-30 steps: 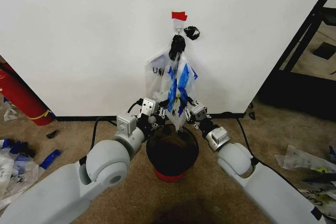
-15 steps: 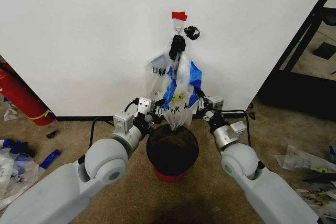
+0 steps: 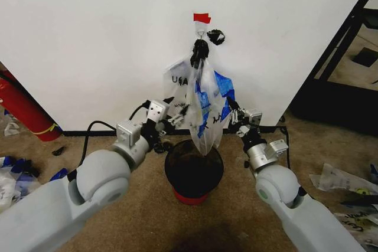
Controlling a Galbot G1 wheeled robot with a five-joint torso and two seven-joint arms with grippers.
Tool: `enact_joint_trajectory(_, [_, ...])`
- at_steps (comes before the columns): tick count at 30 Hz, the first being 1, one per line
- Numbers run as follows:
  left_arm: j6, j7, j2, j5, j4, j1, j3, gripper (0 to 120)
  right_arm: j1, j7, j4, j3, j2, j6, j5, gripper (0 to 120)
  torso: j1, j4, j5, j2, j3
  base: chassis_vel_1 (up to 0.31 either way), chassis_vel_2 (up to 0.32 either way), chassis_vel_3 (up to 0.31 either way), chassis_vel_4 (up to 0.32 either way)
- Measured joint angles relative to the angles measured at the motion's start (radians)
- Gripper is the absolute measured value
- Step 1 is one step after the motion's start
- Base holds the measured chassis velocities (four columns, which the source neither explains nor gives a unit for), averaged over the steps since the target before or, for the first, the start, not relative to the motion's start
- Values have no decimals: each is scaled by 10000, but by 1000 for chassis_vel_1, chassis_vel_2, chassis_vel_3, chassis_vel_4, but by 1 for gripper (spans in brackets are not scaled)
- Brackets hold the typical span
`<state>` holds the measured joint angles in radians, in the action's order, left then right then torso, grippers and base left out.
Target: Pick up the garbage bag from the wall and place it over the trash bin.
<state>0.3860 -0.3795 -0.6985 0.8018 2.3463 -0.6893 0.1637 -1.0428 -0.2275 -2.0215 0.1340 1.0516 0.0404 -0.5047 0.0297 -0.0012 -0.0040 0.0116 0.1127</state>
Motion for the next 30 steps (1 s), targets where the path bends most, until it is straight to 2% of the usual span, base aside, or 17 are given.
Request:
enact_joint_trajectory(3, [-83,163,-194,-205,-145,369,934,86,-34,-46,-12,2,13,-31,4,0,0,3,0,0,0,0,0,0,0])
enact_joint_trajectory(4, [-83,163,-194,-205,-145,369,934,86,-34,-46,-12,2,13,-31,4,0,0,3,0,0,0,0,0,0,0])
enact_joint_trajectory(8, [-119,204,-744,-479,-910,1141,2192,98,-266,-54,-120,188,-52,-33,8,0,0,0,1,0,0,0,0,0,0])
enact_joint_trajectory(10, [-104,179,-1078,-478,-1485,1668,2668,98,-395,-49,-210,290,-86,-32,12,0,0,-2,0,0,1,0,0,0,0])
enact_joint_trajectory(11, [-104,179,-1078,-478,-1485,1668,2668,98,-395,-49,-210,290,-86,-32,12,0,0,-2,0,0,1,0,0,0,0])
enact_joint_trajectory(16, [277,-156,-1693,-324,-2721,2618,3011,95,-560,4,-320,555,-165,-8,15,0,1,0,1,0,1,0,0,0,0])
enact_joint_trajectory(18, [347,-217,-1739,-330,-2891,2767,3076,94,-602,21,-342,608,-192,4,8,0,1,1,2,-1,1,0,0,0,0])
enact_joint_trajectory(21, [455,-284,-1749,-390,-3020,2934,3270,88,-696,58,-393,705,-227,35,-2,0,1,1,1,0,1,0,0,0,0])
enact_joint_trajectory(24, [493,-274,-1828,-683,-3071,3080,3546,73,-723,77,-401,746,-219,42,-9,0,0,4,0,0,1,0,0,0,0])
enact_joint_trajectory(26, [494,-273,-1866,-748,-3089,3150,3617,72,-726,82,-401,751,-217,43,-12,0,1,4,0,0,1,0,0,0,0])
enact_joint_trajectory(30, [497,-188,-1943,-1182,-3106,3619,3989,53,-750,94,-401,788,-220,44,-43,0,0,1,2,0,1,0,0,0,0])
